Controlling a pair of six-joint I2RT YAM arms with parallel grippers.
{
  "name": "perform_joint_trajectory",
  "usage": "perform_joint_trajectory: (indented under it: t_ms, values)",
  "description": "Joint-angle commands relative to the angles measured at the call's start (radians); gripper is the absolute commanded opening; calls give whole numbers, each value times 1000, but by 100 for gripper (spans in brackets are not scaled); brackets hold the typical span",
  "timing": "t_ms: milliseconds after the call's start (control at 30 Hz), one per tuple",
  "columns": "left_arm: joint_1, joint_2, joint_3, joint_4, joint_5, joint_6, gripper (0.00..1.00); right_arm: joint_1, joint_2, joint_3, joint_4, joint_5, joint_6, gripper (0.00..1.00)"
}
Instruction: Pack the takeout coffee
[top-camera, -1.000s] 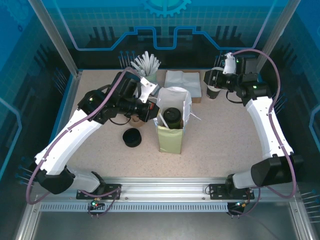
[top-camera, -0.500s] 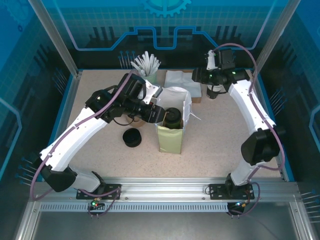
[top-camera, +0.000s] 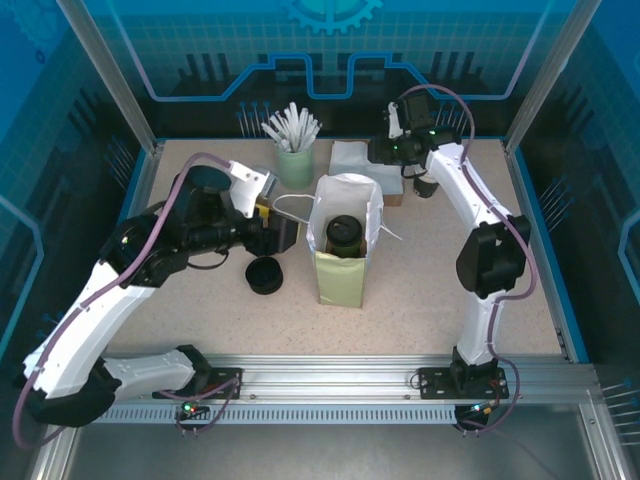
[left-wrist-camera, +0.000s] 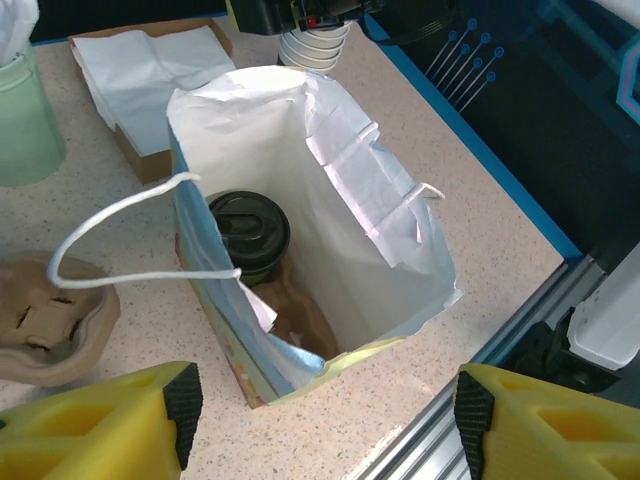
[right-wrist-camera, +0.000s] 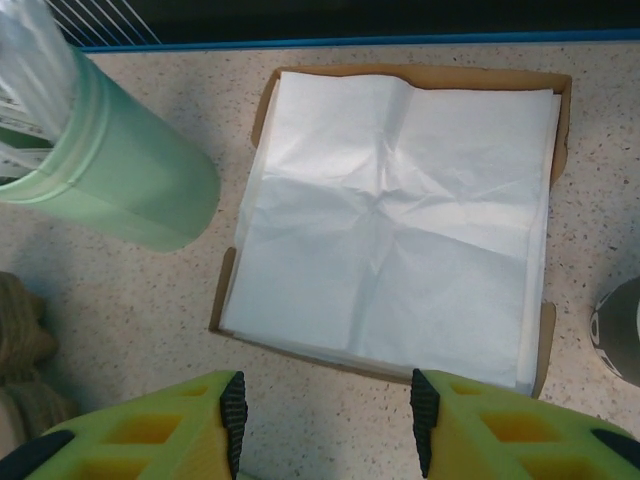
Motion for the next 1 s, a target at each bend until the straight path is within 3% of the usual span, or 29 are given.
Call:
perform_joint_trajectory:
  t_ms: [0,567,967]
  values:
    - [4,-52,-54,48,-41,-31,67,15,71,65,10,29,-32,50]
    - [6,-128,-119,-16,-79,-67,69,30,366,264,53,82,-160,50]
    - [6,-166,-160,-49,-85,-101,70,30,516,383,52,110,-195,56]
